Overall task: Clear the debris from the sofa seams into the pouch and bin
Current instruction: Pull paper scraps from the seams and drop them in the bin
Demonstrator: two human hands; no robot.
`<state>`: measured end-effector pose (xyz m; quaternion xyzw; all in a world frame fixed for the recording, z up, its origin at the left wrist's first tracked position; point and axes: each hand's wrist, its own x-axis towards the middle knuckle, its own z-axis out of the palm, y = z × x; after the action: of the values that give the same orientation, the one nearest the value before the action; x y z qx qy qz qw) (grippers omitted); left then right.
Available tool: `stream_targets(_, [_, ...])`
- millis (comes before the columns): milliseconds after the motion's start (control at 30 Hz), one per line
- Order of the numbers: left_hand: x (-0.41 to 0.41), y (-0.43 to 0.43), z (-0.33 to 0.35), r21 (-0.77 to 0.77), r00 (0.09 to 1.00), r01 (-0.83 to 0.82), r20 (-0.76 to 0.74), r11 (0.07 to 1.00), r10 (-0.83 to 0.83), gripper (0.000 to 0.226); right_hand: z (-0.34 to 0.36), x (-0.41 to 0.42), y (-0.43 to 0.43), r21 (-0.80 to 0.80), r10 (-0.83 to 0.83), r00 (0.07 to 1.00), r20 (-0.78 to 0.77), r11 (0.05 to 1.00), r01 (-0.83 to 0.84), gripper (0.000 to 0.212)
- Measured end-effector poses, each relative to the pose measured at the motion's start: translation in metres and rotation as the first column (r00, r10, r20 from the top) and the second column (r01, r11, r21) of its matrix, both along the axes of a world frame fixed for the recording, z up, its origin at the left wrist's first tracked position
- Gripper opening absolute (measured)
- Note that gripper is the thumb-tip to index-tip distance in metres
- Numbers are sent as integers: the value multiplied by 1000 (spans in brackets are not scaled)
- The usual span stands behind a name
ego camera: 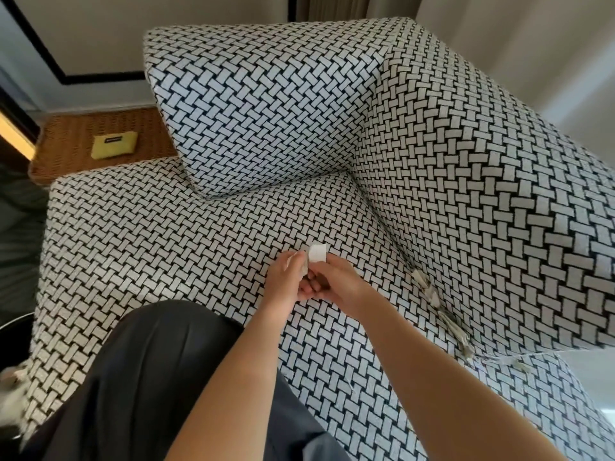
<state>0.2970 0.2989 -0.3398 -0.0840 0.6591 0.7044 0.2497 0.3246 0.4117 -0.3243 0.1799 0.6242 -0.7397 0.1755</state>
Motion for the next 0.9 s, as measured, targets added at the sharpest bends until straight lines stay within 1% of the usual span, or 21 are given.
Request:
stream_targets(67, [-2,-1,3,-16,1000,23,19,1000,-22,32,0,-2,-1,45,66,998,20,997,-67,12])
stream_targets(200, [-4,-1,2,-116,995,76,-50,990,-82,17,0,-5,4,-5,161,985,56,987,-161,14])
stream_targets(233, [-5,0,0,-129,996,68,-55,989,-76,15,0,-6,6,24,203,977,61,978,-205,13])
stream_targets(300, [-7,2,-2,-106,999,11,-43,994,-16,13,1,-9,8,145,269,959,85,949,-279,11])
stream_targets(333, [-8,2,-2,-75,999,-33,-39,997,30,10,2,-12,9,215,265,958,105,935,-282,10])
stream_targets(367, [-8,2,-2,-38,996,-80,-41,996,79,7,1,-14,9,290,225,968,114,924,-249,10])
stream_targets(400, [-11,3,-3,-4,992,-118,-49,993,118,5,-1,-18,11,368,147,985,94,914,-172,9])
stream_targets(433, [-11,2,-3,17,987,-144,-63,989,145,4,-2,-20,14,447,42,998,39,893,-55,8])
stream_targets(467, [-14,2,-3,24,984,-157,-79,987,159,4,-6,-23,20,521,-80,996,-36,849,87,8])
stream_targets(500, [-16,3,-5,22,982,-161,-95,987,162,4,-10,-26,28,587,-191,976,-106,780,216,9])
stream_targets(533, [-20,4,-6,18,981,-159,-109,987,160,4,-14,-29,37,655,-271,949,-159,690,307,13])
stream_targets(567, [-23,6,-8,9,981,-149,-125,989,149,8,-17,-33,46,728,-314,929,-198,588,353,16])
stream_targets(633, [-30,10,-11,-25,982,-111,-158,994,106,16,-22,-44,61,844,-326,918,-227,404,352,22])
stream_targets(700, [-38,16,-13,-58,978,-84,-198,995,71,15,-25,-58,70,925,-303,936,-177,275,264,28])
stream_targets(733, [-43,20,-14,-66,974,-77,-220,995,61,13,-26,-67,74,949,-299,944,-138,231,212,32])
stream_targets(767, [-47,23,-16,-78,968,-68,-245,995,47,12,-27,-75,79,962,-306,947,-101,213,171,34])
stream_targets(833, [-57,30,-18,-108,958,-45,-287,993,12,10,-28,-91,89,962,-343,938,-54,234,141,34])
stream_targets(900, [-65,36,-20,-102,951,-30,-308,994,-3,6,-32,-105,97,956,-376,926,-33,258,139,32])
